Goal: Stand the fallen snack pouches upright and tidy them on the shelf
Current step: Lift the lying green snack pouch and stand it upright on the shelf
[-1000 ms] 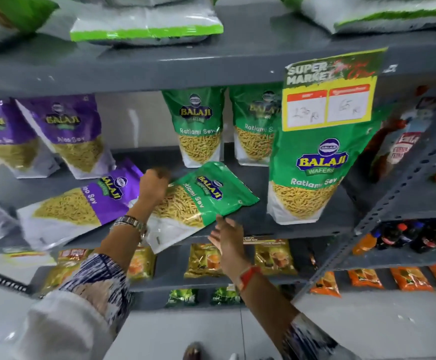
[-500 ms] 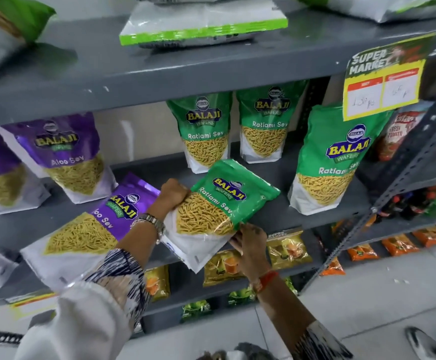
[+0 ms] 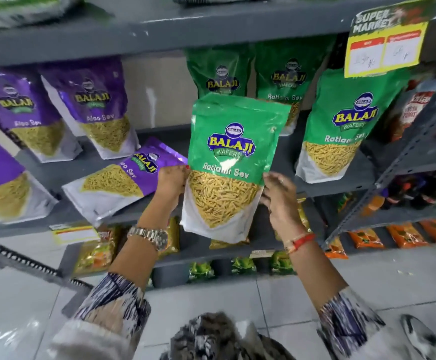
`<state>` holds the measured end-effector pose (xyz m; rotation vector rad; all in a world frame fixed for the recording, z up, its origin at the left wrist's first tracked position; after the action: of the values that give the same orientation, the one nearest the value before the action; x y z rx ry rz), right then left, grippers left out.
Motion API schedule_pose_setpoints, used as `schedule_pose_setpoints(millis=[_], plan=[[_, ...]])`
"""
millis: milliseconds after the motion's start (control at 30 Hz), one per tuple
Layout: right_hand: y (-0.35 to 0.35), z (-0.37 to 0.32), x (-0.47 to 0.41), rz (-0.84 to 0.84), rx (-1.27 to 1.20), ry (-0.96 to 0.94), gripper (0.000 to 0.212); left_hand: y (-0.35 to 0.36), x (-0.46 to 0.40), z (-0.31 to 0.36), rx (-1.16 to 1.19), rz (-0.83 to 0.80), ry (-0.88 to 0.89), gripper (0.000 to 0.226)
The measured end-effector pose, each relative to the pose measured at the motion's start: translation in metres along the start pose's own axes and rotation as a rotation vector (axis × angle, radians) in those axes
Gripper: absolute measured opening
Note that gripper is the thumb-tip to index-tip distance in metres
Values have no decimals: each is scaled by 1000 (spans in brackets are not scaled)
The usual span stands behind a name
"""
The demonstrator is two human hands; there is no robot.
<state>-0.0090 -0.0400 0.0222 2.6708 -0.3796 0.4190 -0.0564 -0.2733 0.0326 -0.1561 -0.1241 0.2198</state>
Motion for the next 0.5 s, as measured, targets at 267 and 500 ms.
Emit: schedule_pose_setpoints(millis=[267, 500], plan=[[-32, -38, 56, -130, -1, -77, 14, 1, 86, 19, 263, 176, 40, 27], [-44, -42, 58, -165, 38, -83, 12, 13, 118, 26, 275, 142, 115, 30]])
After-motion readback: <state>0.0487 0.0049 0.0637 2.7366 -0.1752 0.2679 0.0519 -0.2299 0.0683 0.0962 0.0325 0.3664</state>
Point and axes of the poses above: each hand's wrist, its own x-axis away from the middle knuckle, its own y-axis out of the palm, z = x × y, the point moved 4 cm from there along -x, towards the middle knuckle, and after that the axes turned 8 degrees about y, right-handed, at the moved point
